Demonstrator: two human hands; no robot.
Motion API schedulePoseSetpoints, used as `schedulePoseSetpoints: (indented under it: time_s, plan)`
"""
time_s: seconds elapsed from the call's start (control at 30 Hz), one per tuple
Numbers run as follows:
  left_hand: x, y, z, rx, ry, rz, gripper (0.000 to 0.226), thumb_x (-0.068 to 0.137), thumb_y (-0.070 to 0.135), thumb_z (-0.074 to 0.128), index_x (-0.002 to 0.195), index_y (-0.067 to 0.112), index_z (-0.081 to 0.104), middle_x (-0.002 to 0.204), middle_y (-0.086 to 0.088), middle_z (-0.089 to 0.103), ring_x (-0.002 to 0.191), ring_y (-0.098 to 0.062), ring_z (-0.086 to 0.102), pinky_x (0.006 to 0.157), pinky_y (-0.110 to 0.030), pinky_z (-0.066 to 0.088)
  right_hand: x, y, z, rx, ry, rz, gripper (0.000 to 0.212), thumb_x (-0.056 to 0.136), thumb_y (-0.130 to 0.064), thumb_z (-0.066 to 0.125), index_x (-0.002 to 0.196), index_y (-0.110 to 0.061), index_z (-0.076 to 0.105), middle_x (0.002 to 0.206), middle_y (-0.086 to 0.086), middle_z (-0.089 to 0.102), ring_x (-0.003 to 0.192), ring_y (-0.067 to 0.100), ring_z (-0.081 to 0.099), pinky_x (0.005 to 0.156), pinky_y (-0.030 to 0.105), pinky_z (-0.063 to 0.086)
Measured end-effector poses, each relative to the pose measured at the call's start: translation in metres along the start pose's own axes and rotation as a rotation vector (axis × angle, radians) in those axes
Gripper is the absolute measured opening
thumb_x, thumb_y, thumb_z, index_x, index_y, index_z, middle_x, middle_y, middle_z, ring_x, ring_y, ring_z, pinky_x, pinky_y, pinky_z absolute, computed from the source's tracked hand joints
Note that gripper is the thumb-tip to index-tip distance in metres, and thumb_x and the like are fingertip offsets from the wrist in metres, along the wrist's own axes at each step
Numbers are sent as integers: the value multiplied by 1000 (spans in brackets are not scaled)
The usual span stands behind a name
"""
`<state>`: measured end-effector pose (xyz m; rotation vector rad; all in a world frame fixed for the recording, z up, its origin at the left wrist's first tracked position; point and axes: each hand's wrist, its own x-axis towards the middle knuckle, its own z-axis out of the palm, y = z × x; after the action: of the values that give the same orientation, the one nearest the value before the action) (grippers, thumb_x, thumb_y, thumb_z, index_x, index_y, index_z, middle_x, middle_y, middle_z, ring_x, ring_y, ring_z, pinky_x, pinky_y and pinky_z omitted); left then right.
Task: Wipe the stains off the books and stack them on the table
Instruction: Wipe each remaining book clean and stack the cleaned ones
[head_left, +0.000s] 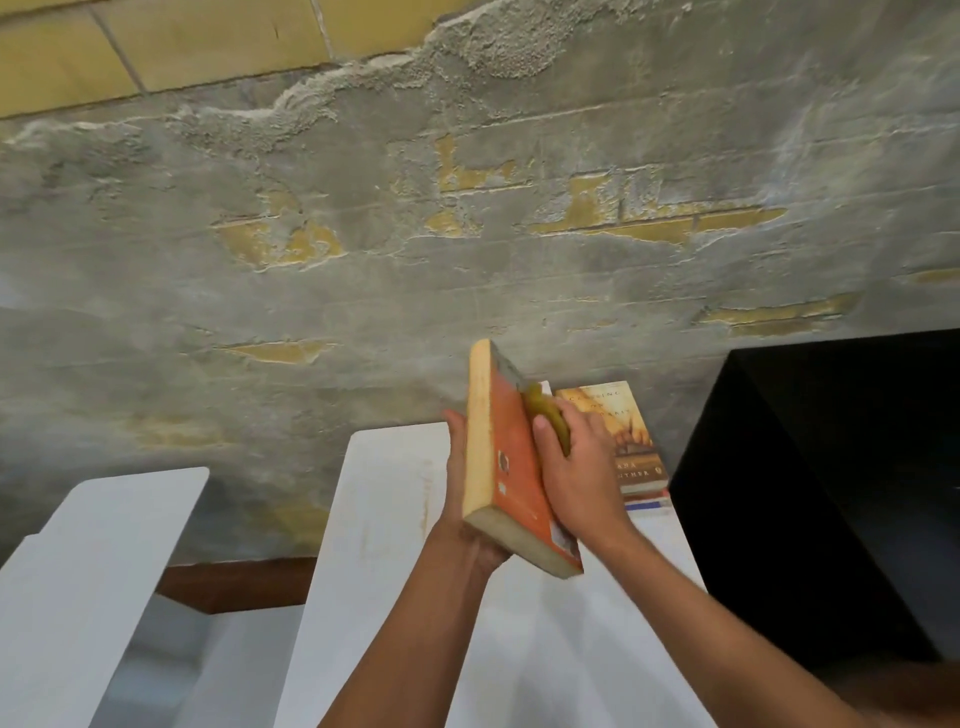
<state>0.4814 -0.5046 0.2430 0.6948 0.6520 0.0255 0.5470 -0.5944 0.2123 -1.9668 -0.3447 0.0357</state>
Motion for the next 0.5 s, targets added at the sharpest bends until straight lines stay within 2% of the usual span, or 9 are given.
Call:
schedulePoseSetpoints:
  time_s: [0.07, 0.13, 0.17, 0.23, 0.3, 0.33, 0.4, 0.47, 0.5]
  plan:
    - [8, 6, 5, -63, -211, -48, 103, 84, 87, 21, 123, 4, 66, 120, -20, 68, 107, -35, 69, 88, -49, 59, -26, 3, 0, -22, -45, 44, 35, 102, -41, 47, 135, -31, 54, 112, -2, 47, 113, 20, 48, 98, 38, 42]
    - [21, 1, -9, -84, -230, -102, 114, 77, 94, 27, 141, 3, 53, 133, -23, 57, 122, -39, 57, 108, -58, 43, -52, 1, 0, -33, -92, 63, 34, 102, -41, 46, 135, -34, 53, 115, -6, 46, 115, 16, 46, 102, 38, 42]
    - [25, -6, -17, -68, -192, -112, 117, 74, 96, 33, 146, 5, 47, 142, -24, 50, 130, -42, 50, 111, -60, 38, -65, 1, -1, -39, -112, 65, 35, 102, -43, 46, 135, -36, 53, 118, -8, 46, 116, 14, 45, 102, 36, 42]
    - [37, -18, -38, -44, -235, -126, 124, 61, 89, 64, 153, 10, 38, 144, -27, 46, 128, -48, 49, 103, -64, 43, -82, -4, -2, -15, -179, 75, 33, 102, -44, 46, 134, -40, 52, 121, -12, 47, 117, 8, 46, 101, 30, 43]
    - [64, -37, -73, -28, -137, -205, 147, 39, 67, 94, 158, 14, 27, 136, -25, 50, 118, -44, 58, 95, -63, 49, -86, -11, -6, 127, -289, 175, 26, 102, -41, 50, 128, -42, 57, 117, -18, 52, 112, 3, 54, 91, 18, 47]
    - [72, -44, -88, -53, -70, -221, 154, 30, 61, 98, 158, 15, 27, 136, -21, 52, 119, -39, 59, 97, -59, 49, -83, -14, -8, 249, -341, 270, 23, 103, -38, 51, 123, -41, 60, 114, -19, 57, 106, 0, 59, 84, 14, 48]
    - [53, -34, -86, 54, 70, -103, 135, 34, 71, 90, 149, 15, 46, 132, -13, 61, 117, -29, 62, 101, -50, 50, -77, -15, -7, 491, -403, 479, 20, 104, -35, 51, 119, -38, 63, 111, -16, 69, 99, 2, 66, 78, 20, 55]
    - [25, -17, -75, 103, 106, -27, 90, 58, 82, 68, 120, 16, 72, 120, -15, 70, 108, -30, 67, 101, -52, 49, -73, -11, 6, 587, -450, 616, 20, 105, -35, 48, 118, -41, 61, 111, -15, 70, 101, 10, 68, 74, 27, 58]
    - [23, -15, -81, 152, 139, -52, 79, 67, 83, 59, 104, 16, 79, 112, -16, 73, 102, -31, 69, 99, -53, 50, -72, -8, 13, 623, -472, 676, 21, 105, -35, 46, 119, -42, 61, 113, -14, 70, 105, 13, 67, 76, 30, 58]
